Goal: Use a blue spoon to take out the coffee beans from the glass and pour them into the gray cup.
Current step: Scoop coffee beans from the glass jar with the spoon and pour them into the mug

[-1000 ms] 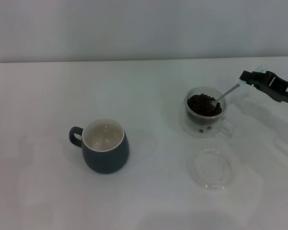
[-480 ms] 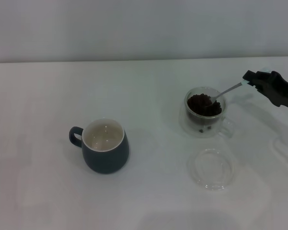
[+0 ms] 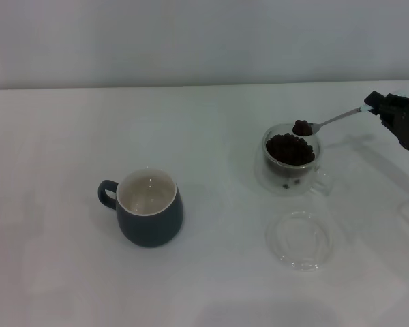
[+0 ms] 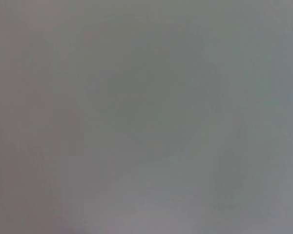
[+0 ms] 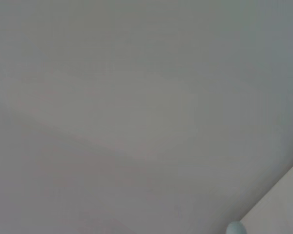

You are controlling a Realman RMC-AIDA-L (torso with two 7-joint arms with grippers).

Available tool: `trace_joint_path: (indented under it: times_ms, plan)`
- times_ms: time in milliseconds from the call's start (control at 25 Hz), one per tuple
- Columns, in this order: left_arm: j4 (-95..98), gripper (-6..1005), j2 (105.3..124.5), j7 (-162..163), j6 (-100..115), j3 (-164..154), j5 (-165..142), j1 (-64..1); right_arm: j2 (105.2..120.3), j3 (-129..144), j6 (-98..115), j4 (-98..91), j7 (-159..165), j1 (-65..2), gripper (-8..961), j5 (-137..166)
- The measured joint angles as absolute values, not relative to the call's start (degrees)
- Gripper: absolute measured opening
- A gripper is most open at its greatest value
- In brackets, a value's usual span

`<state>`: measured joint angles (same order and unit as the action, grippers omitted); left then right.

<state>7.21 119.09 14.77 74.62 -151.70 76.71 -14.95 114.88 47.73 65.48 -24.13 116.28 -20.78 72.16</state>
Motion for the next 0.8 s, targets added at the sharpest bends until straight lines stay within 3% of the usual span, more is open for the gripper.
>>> trace_joint_path:
  times_ms: [360, 800]
  plan:
    - [7.11, 762, 119.09, 14.77, 73.71, -151.77, 76.66, -15.95, 115.22, 52.61, 69.08, -23.67, 116.3, -22.29, 134, 72.12]
    - [7.12, 761, 119.13, 14.77, 71.64, -152.05, 76.64, -16.89, 116.17, 64.86, 68.0, -21.67, 115.3, -29.45, 135, 67.47]
